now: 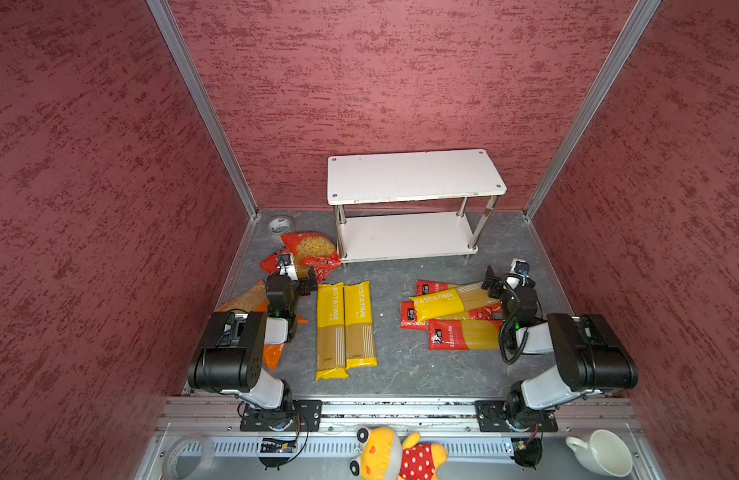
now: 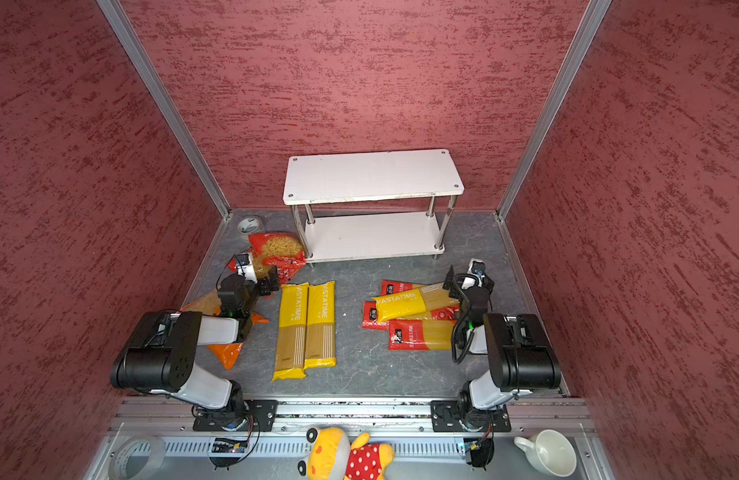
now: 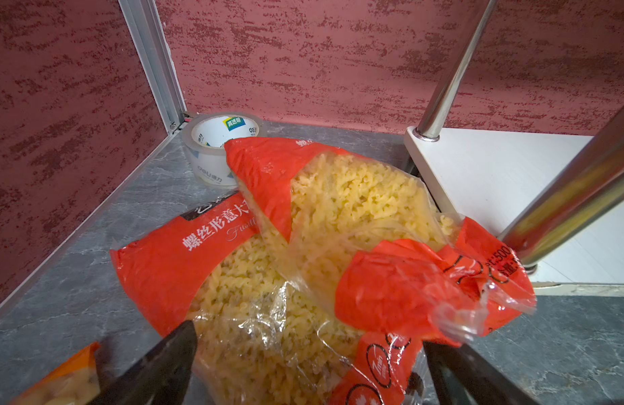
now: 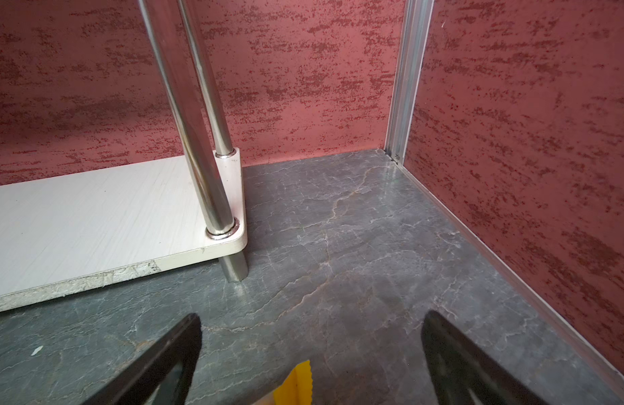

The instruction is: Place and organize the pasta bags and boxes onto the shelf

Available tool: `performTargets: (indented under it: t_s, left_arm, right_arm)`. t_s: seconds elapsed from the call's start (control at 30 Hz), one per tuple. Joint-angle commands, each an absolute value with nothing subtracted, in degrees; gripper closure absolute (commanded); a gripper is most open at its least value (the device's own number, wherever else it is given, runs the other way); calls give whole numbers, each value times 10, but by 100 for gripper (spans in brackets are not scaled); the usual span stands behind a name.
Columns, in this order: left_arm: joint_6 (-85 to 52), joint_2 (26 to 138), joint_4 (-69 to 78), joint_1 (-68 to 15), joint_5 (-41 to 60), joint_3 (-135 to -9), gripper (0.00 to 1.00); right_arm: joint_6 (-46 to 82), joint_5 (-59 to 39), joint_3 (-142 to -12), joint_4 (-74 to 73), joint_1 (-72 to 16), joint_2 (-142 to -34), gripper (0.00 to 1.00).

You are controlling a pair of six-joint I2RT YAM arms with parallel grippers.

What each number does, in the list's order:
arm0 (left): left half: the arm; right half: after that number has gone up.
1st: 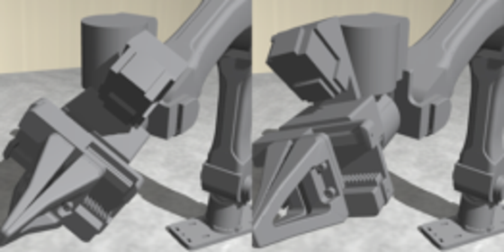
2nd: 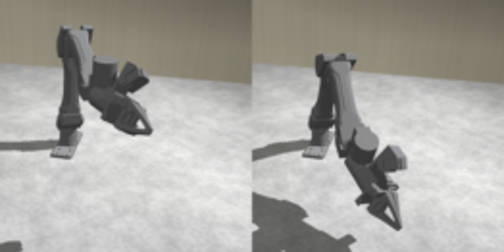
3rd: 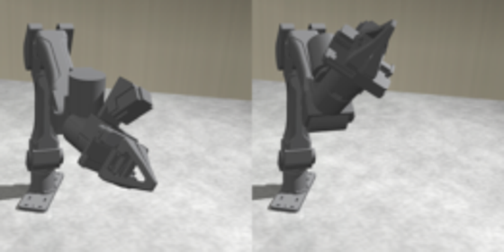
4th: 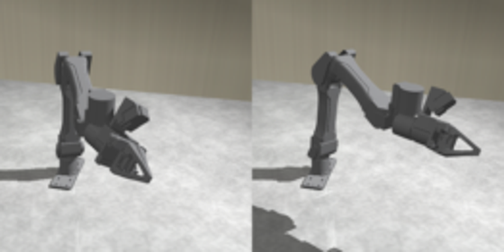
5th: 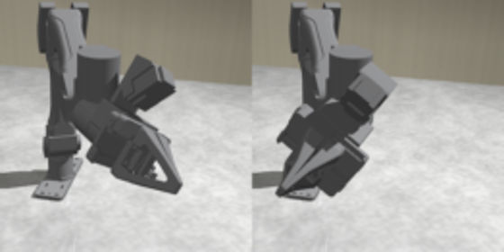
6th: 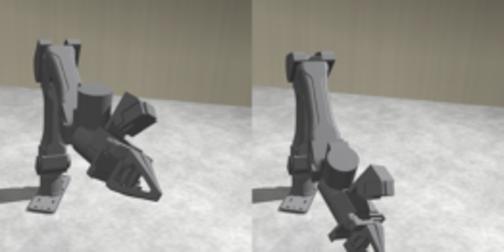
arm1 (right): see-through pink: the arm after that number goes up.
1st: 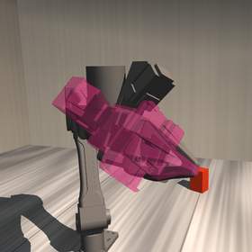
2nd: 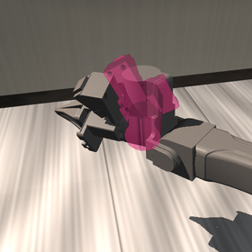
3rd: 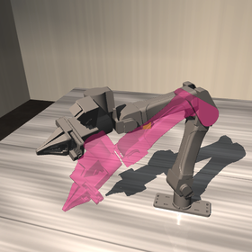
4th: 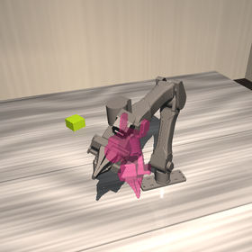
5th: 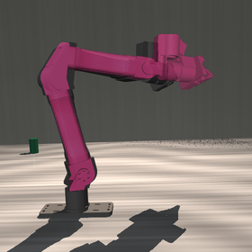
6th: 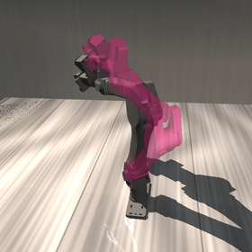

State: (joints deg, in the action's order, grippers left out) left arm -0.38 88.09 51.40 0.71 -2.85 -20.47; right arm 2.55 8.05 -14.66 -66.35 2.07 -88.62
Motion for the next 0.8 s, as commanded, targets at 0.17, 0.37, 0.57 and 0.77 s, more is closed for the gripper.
performTargets:
  t_s: [0.17,0.37,0.57,0.77]
  left_arm:
    - [-5,879,519,11,-23,-214,0]
    - [-4,879,519,11,-23,-214,0]
    - [-5,878,519,12,-19,-214,0]
    - [-9,847,492,-8,-100,-216,0]
  right_arm:
    - [18,72,-159,-668,20,-888,1]
    - [19,72,-160,-667,20,-888,1]
    - [18,73,-157,-671,20,-886,1]
    - [12,67,-169,-603,19,-822,1]
